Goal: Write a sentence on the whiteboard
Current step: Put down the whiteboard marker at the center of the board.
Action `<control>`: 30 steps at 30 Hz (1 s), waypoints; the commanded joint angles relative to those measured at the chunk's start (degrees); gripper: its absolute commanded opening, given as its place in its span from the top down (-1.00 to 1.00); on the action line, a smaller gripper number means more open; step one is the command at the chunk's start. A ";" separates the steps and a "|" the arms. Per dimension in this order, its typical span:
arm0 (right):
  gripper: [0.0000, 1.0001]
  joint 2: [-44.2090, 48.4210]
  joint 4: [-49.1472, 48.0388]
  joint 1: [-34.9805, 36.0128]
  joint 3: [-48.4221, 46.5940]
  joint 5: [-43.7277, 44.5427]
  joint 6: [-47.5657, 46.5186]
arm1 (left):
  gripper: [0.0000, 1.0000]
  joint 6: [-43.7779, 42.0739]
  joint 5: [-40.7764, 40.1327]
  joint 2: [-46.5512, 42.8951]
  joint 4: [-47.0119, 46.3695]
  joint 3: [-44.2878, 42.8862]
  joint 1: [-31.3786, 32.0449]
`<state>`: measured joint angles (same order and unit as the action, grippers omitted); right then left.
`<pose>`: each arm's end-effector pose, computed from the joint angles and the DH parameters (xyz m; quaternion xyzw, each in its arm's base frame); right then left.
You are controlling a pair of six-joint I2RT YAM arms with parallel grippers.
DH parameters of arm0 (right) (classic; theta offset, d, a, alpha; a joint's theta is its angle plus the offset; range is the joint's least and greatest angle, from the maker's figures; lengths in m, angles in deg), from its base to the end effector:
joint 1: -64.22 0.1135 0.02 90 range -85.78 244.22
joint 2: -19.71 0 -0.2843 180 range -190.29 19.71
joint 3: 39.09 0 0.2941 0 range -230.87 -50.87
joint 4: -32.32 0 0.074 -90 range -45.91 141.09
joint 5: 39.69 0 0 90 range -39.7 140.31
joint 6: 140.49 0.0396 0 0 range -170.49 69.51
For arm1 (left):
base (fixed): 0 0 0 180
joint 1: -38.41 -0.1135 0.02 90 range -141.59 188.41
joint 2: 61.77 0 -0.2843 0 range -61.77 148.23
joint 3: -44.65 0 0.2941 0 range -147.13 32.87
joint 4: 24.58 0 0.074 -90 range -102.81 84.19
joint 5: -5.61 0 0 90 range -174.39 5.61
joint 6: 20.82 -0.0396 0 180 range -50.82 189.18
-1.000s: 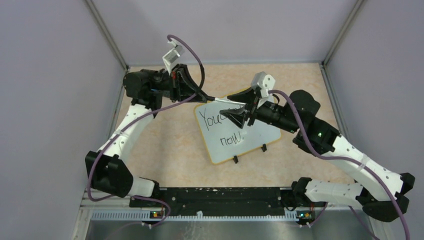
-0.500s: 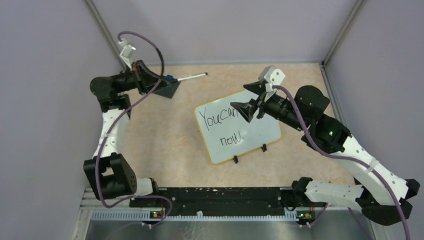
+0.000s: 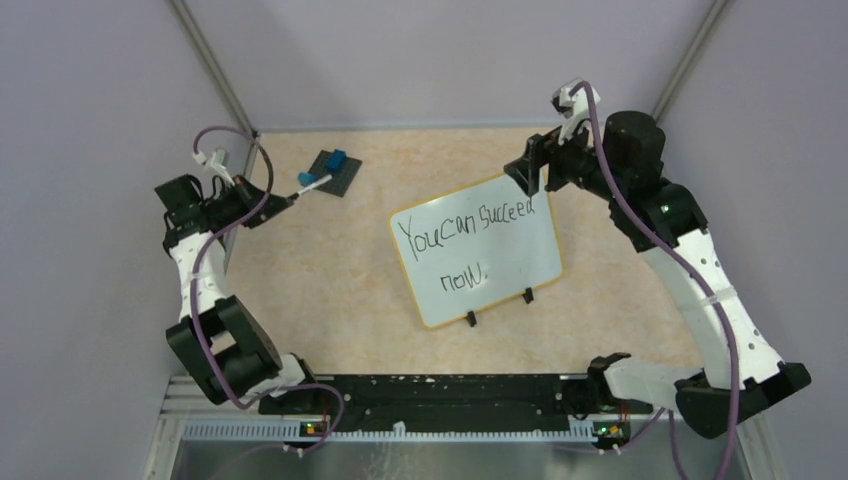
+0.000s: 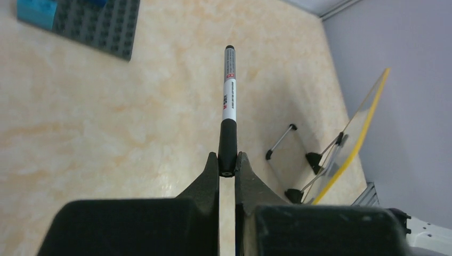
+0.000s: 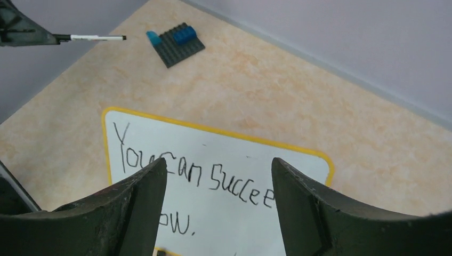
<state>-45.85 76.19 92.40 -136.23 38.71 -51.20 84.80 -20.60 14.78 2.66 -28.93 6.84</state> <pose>0.2282 0.1313 0.5023 -0.2547 0.7344 0.2246 0.5876 0.2969 0.1407 0.3287 -0.0533 0.7799 -0.3949 0.4826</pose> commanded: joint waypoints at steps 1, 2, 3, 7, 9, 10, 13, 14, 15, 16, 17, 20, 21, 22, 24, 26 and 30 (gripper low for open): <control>-0.39 -3.32 6.29 -9.89 -3.23 -12.48 3.58 | 1.00 -25.48 -4.23 5.22 20.76 1.88 0.19; -0.38 -3.96 6.75 -11.70 -3.19 -14.45 3.46 | 1.00 -27.81 -3.52 6.71 22.78 2.05 0.17; -0.39 -4.64 7.23 -13.30 -3.15 -15.96 3.32 | 1.00 -30.67 -2.59 8.55 25.06 2.00 0.24; -0.39 -5.76 8.88 -17.51 -2.85 -22.07 1.86 | 1.00 -36.98 -1.08 14.86 30.04 2.74 0.67; -0.39 -5.85 9.44 -18.23 -2.17 -22.39 1.45 | 1.00 -37.82 -1.70 17.19 30.11 3.62 0.91; -0.39 -5.75 9.48 -18.63 -1.61 -22.45 1.27 | 1.00 -38.10 -2.11 18.17 29.70 4.33 1.01; -0.39 -5.16 9.20 -20.14 0.25 -22.88 1.63 | 0.99 -36.22 -3.73 20.72 26.90 5.81 1.33; -0.39 -5.02 9.10 -20.86 0.94 -23.40 1.79 | 0.98 -36.58 -3.48 21.88 27.34 5.41 1.55; -0.39 -4.92 9.05 -21.59 1.44 -24.10 2.03 | 0.96 -36.54 -3.62 22.98 27.24 5.10 1.87; -0.39 -4.81 8.93 -22.20 1.77 -24.84 2.39 | 0.92 -36.03 -3.99 23.94 26.94 4.92 2.13; -0.39 -4.84 9.11 -22.87 2.00 -25.41 2.37 | 0.91 -35.48 -4.90 24.82 26.60 4.69 2.43; -0.39 -4.59 9.22 -24.31 2.88 -26.88 2.63 | 0.88 -34.07 -7.39 27.44 25.85 3.97 2.84; -0.40 -4.58 9.29 -24.77 3.22 -27.14 2.63 | 0.86 -33.55 -8.36 28.16 25.60 3.81 2.83; -0.40 -4.51 9.32 -25.12 3.53 -27.59 2.61 | 0.83 -33.27 -9.07 28.69 25.58 3.67 2.83; -0.40 -4.42 9.25 -25.71 4.15 -28.24 2.86 | 0.77 -32.76 -10.51 29.44 25.67 3.30 2.84; -0.39 -4.38 8.87 -26.25 4.47 -28.77 3.23 | 0.67 -32.25 -12.21 29.69 25.65 3.11 2.84; -0.40 -4.73 8.94 -26.73 4.50 -29.86 3.77 | 0.49 -31.84 -14.85 29.75 25.85 2.60 2.83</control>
<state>-52.14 86.27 66.59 -131.83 11.56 -48.44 52.53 -30.44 44.40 29.17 -24.45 9.71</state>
